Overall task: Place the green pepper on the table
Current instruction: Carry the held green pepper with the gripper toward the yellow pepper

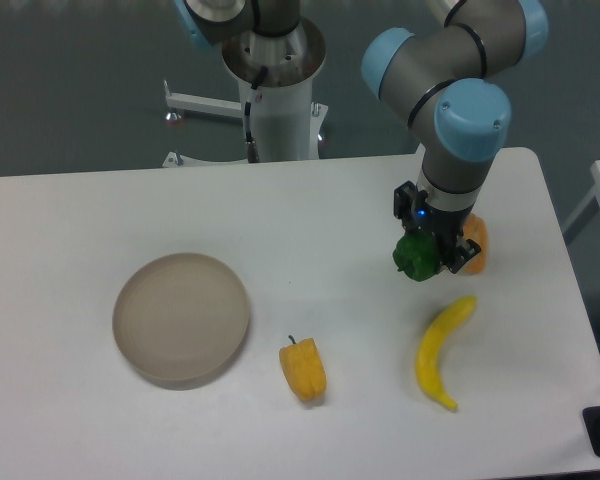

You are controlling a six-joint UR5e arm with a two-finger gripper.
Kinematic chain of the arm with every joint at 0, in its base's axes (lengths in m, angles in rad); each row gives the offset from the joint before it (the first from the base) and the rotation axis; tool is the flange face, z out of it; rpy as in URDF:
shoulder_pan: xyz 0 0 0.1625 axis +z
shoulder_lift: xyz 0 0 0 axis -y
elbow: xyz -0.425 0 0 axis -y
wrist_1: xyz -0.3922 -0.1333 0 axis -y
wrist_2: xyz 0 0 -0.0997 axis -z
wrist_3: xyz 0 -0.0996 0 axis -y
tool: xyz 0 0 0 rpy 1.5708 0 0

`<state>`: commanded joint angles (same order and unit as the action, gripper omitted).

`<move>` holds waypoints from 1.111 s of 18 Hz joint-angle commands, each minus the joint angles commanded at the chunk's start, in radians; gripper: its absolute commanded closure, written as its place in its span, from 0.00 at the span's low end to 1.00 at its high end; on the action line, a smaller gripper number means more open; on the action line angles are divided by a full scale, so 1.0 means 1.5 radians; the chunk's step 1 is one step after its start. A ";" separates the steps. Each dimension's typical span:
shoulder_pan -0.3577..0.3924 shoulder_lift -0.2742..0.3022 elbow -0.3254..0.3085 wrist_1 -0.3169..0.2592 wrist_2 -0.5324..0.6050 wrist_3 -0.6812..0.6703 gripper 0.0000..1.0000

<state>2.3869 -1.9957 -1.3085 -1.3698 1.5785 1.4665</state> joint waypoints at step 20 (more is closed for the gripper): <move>-0.095 -0.016 -0.182 0.155 -0.057 -0.176 0.95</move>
<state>2.2443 -2.0202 -1.5815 -1.1367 1.4925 1.2026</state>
